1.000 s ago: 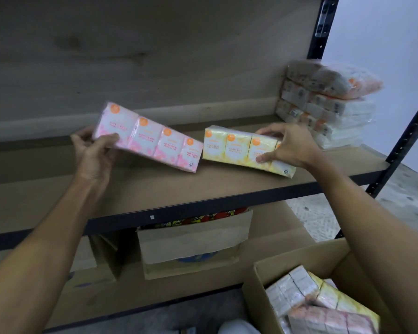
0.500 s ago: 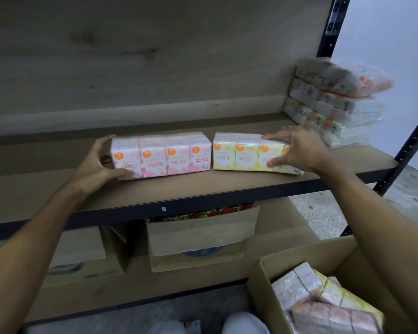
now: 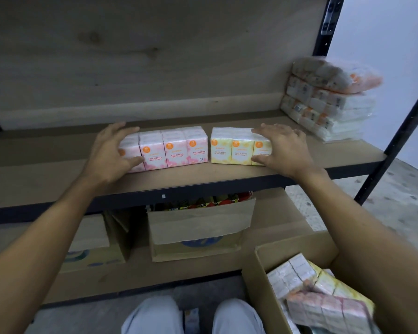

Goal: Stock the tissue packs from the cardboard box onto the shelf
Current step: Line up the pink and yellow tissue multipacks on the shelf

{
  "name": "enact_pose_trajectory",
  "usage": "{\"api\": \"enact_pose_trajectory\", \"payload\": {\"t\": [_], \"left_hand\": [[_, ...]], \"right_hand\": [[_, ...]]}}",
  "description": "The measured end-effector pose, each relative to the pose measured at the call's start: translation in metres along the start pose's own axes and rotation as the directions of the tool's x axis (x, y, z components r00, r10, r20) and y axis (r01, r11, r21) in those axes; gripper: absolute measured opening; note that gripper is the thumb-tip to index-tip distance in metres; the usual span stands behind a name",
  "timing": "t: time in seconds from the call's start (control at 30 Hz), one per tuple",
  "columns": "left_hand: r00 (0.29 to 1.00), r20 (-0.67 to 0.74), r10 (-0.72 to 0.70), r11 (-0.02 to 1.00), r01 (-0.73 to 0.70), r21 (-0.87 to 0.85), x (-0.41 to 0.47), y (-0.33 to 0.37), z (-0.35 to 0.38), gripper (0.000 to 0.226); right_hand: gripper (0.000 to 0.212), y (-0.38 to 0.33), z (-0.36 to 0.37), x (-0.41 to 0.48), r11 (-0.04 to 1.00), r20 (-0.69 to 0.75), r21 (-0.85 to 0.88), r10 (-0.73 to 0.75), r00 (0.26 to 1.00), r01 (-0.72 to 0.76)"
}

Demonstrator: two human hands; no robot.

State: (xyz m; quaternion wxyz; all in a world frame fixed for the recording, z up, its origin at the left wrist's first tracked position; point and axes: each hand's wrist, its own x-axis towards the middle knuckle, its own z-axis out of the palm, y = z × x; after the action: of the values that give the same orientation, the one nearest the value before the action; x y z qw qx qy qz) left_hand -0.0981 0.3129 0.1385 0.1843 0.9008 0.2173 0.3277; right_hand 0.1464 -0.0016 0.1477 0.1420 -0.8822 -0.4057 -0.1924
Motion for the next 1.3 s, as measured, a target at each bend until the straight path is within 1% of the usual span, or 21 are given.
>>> {"api": "enact_pose_trajectory", "payload": {"t": [0.03,0.1,0.17,0.27,0.43,0.53,0.67,0.77,0.87,0.97,1.13,1.3], "left_hand": [[1.000,0.009,0.026,0.998,-0.026,0.049,0.000,0.002,-0.001,0.073],[0.999,0.044,0.031,0.994,-0.035,0.103,-0.001,0.007,0.000,0.071],[0.997,0.077,0.023,0.993,-0.032,0.118,-0.003,0.013,0.004,0.068],[0.993,0.112,0.048,0.990,-0.062,0.125,-0.004,0.020,0.014,0.062],[0.997,0.015,0.073,0.983,-0.074,0.168,-0.001,0.018,0.029,0.055],[0.995,-0.023,0.093,0.981,-0.087,0.173,0.004,0.017,0.035,0.051],[0.990,-0.040,0.137,0.980,-0.129,0.152,0.012,0.015,0.043,0.050],[0.987,-0.027,0.160,0.973,-0.153,0.171,0.020,0.016,0.052,0.052],[0.983,-0.004,0.181,0.962,-0.176,0.211,0.029,0.015,0.061,0.063],[0.988,0.026,0.152,0.955,-0.153,0.253,0.038,0.013,0.071,0.071],[0.992,0.035,0.119,0.952,-0.124,0.280,0.053,0.017,0.086,0.070],[0.988,0.022,0.155,0.942,-0.154,0.297,0.070,0.017,0.102,0.069]], "right_hand": [[0.072,-0.003,0.001,-0.001,1.000,0.001,0.009,-0.001,1.000,0.001],[0.072,-0.009,0.003,-0.002,1.000,0.004,0.028,0.004,1.000,-0.005],[0.071,-0.015,0.006,0.000,0.999,0.006,0.044,0.016,1.000,-0.016],[0.067,-0.022,0.013,0.002,0.998,0.000,0.040,0.039,0.999,-0.039],[0.056,-0.017,0.027,0.004,0.999,-0.074,0.024,0.041,0.996,-0.040],[0.055,-0.009,0.031,0.011,0.999,-0.073,0.026,0.022,0.997,-0.020],[0.055,0.001,0.034,0.020,0.999,-0.070,0.042,-0.004,0.998,0.007],[0.056,0.006,0.039,0.026,0.999,-0.051,0.032,-0.023,0.998,0.024],[0.060,0.012,0.043,0.031,0.998,-0.025,-0.027,-0.056,0.998,0.056],[0.066,0.019,0.047,0.036,0.995,-0.002,-0.074,-0.068,0.998,0.068],[0.065,0.032,0.054,0.047,0.993,-0.012,-0.095,-0.066,0.998,0.064],[0.067,0.047,0.059,0.061,0.992,-0.003,-0.106,-0.064,0.998,0.063]]}}
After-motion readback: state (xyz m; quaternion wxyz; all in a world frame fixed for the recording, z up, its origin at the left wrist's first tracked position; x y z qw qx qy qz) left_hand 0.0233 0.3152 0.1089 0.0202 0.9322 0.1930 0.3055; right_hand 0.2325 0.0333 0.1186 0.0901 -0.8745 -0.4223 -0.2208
